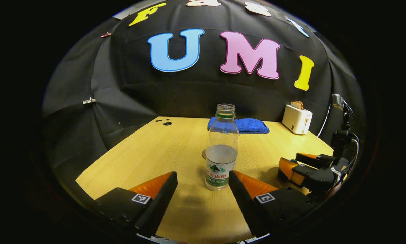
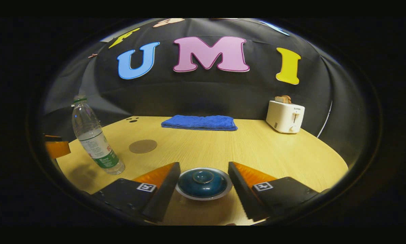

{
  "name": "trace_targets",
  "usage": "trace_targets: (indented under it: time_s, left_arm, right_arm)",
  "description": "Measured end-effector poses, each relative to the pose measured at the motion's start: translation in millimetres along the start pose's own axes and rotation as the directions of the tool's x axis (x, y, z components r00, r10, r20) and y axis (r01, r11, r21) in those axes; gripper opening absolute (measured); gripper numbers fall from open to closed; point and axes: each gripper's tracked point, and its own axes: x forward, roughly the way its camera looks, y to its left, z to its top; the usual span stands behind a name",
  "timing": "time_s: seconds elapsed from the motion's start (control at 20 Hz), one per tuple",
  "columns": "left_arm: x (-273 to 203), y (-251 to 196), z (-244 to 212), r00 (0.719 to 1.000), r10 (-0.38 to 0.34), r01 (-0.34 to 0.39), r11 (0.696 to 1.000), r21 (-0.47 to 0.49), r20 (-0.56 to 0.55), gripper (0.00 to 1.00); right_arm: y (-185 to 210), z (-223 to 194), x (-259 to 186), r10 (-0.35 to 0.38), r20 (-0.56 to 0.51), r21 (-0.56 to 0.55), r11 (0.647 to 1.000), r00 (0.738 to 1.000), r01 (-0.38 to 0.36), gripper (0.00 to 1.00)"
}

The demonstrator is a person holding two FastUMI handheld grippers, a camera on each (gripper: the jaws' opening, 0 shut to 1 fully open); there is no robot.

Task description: Open the teacup lid with one hand, grasp the water bottle and pour water into the teacup with the other hand; after pouring, place the water bottle on the coaster and then close the teacup lid.

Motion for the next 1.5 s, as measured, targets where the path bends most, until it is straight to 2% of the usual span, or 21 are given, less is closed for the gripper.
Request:
trace_targets:
  time_s: [0.05, 0.2, 0.25, 0.35, 0.45, 0.5, 0.55, 0.7, 0.8, 0.85, 0.95, 1.0, 1.05, 1.15, 1.35, 1.5]
  left_arm:
    - [1, -2, -1, 1.000, -0.003, 0.003, 1.000, 0.004, 0.000, 0.96]
    - [3, -1, 0, 1.000, -0.004, 0.004, 1.000, 0.005, -0.002, 0.96]
    - [4, -2, 0, 1.000, -0.004, 0.004, 1.000, -0.001, -0.003, 0.96]
    - [5, -4, 2, 1.000, -0.007, 0.007, 1.000, -0.001, 0.003, 0.96]
    - [7, -7, 2, 1.000, -0.013, 0.013, 1.000, 0.010, 0.006, 0.96]
    - [8, -8, 2, 1.000, -0.017, 0.017, 1.000, 0.013, 0.005, 0.96]
    - [9, -9, -1, 1.000, -0.021, 0.021, 1.000, 0.016, 0.003, 0.96]
    - [12, -9, -8, 1.000, -0.028, 0.028, 0.999, 0.026, -0.005, 0.96]
    - [15, -8, -10, 1.000, -0.027, 0.028, 0.999, 0.042, -0.005, 0.96]
    - [17, -7, -11, 1.000, -0.027, 0.027, 0.998, 0.051, -0.003, 0.96]
    - [24, -8, -11, 0.999, -0.035, 0.034, 0.997, 0.071, 0.001, 0.96]
    - [28, -11, -13, 0.999, -0.050, 0.050, 0.995, 0.086, -0.003, 0.96]
    - [32, -14, -16, 0.998, -0.068, 0.069, 0.992, 0.106, -0.011, 0.96]
    - [39, -20, -16, 0.994, -0.105, 0.105, 0.988, 0.109, -0.010, 0.96]
    - [62, -29, -7, 0.992, -0.120, 0.118, 0.990, 0.074, 0.027, 0.96]
    - [84, -41, 0, 0.987, -0.153, 0.146, 0.982, 0.117, 0.056, 0.96]
  right_arm:
    - [1, -1, 2, 0.003, -0.002, -0.001, 1.000, 1.000, -0.003, 0.76]
    - [6, -3, 2, 0.013, -0.011, -0.011, 1.000, 1.000, -0.013, 0.70]
    - [6, -2, 2, 0.011, -0.006, -0.018, 1.000, 1.000, -0.011, 0.63]
    - [6, -1, 2, 0.009, -0.003, -0.027, 1.000, 1.000, -0.009, 0.58]
    - [8, 0, 1, 0.015, -0.004, -0.028, 0.999, 1.000, -0.015, 0.58]
    - [5, 1, 3, 0.014, -0.004, -0.032, 0.999, 1.000, -0.014, 0.54]
    - [4, 2, 3, 0.018, -0.007, -0.034, 0.999, 1.000, -0.019, 0.46]
    - [5, 3, 4, 0.033, -0.010, -0.039, 0.999, 0.999, -0.033, 0.34]
    - [6, 3, 4, 0.042, -0.020, -0.049, 0.998, 0.999, -0.043, 0.37]
    - [6, 2, 3, 0.040, -0.033, -0.057, 0.997, 0.999, -0.042, 0.30]
    - [12, 3, 7, 0.064, -0.052, -0.075, 0.995, 0.997, -0.068, 0.28]
    - [14, 5, 7, 0.076, -0.053, -0.079, 0.994, 0.996, -0.080, 0.33]
    - [14, 10, 6, 0.081, -0.045, -0.080, 0.993, 0.996, -0.084, 0.28]
    - [12, 24, 5, 0.084, -0.016, -0.077, 0.993, 0.996, -0.085, 0.28]
    - [9, 46, 3, 0.090, 0.008, -0.054, 0.995, 0.996, -0.089, 0.28]
    - [0, 55, -4, 0.085, 0.018, -0.042, 0.996, 0.996, -0.084, 0.28]
